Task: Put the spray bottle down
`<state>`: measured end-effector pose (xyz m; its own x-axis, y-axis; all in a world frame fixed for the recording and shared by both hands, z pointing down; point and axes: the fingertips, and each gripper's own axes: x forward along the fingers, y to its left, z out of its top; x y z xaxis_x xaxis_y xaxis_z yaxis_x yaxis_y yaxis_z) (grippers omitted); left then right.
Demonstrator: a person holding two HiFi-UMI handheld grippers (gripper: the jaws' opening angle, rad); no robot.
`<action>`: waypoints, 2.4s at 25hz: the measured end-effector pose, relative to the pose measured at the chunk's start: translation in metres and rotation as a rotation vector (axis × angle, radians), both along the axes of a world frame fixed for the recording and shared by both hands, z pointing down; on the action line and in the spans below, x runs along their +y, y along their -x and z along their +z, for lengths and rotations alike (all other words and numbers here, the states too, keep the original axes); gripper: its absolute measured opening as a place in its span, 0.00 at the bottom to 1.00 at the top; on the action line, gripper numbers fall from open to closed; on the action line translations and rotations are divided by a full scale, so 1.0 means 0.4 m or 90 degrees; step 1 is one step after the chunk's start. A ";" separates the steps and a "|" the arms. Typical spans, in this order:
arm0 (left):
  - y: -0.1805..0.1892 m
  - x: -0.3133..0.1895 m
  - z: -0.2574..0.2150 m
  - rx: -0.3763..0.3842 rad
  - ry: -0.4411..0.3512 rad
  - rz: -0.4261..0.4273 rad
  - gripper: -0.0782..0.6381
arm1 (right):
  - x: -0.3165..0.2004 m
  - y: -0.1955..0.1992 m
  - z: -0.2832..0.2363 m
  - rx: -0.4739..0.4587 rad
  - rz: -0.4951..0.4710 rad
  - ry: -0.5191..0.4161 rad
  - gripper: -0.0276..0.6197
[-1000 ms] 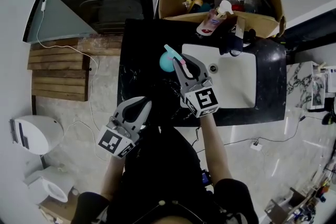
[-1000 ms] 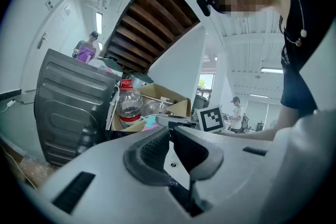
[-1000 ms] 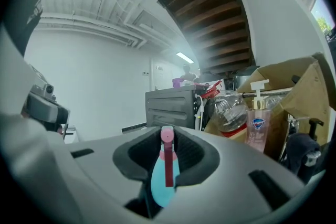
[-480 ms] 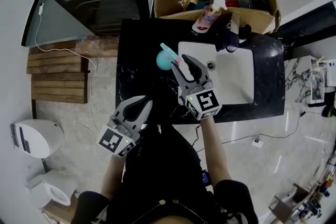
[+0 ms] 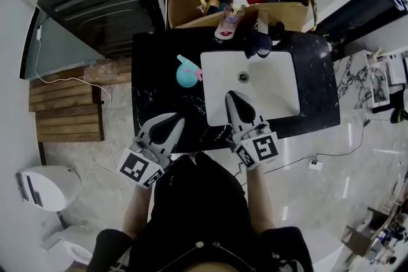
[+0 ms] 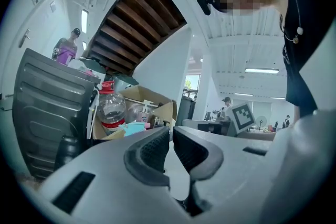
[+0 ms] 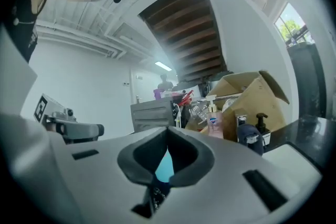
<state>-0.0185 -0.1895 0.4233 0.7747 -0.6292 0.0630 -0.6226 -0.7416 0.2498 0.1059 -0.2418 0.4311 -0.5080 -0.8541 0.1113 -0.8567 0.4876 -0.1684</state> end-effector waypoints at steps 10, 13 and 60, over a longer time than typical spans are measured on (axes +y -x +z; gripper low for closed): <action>-0.084 0.019 -0.036 0.008 -0.026 0.068 0.15 | 0.160 -0.124 -0.105 -0.002 0.088 -0.047 0.05; -0.092 0.024 -0.052 0.010 -0.035 0.074 0.15 | 0.201 -0.151 -0.122 0.020 0.120 -0.048 0.05; -0.097 0.073 -0.063 0.026 -0.040 0.084 0.15 | 0.270 -0.117 -0.156 -0.034 0.093 -0.073 0.05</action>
